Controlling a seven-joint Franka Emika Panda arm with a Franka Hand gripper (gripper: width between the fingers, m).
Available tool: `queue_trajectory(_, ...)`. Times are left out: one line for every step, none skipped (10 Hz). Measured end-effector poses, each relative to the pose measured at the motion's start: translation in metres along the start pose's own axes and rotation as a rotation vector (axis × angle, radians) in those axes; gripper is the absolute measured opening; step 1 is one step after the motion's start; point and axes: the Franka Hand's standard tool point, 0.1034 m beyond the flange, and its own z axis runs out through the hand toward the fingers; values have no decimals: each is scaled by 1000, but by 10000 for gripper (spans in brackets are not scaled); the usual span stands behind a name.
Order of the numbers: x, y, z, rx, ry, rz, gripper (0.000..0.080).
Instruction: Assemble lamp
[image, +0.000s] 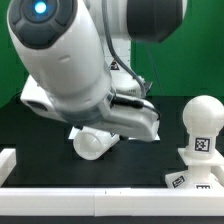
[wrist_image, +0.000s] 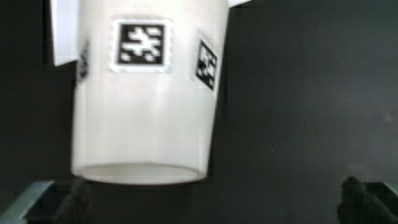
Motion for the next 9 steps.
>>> queue_trajectory(1,1,2,-5,-5,1,698)
queue_trajectory(1,1,2,-4,-3,2,698)
queue_trajectory(1,1,2,-4,-4,2,698)
queue_trajectory(1,1,2,-4,-4,2,698)
queue_trajectory(1,1,4,19,-11,7,698)
queue_trajectory(2,5,11,62,-28,22,698)
queue_trajectory(7,5,18,78,-22,27,698)
queue_trajectory(6,2,22,93,-29,30,698)
queue_trajectory(5,0,21,93,-27,29,698)
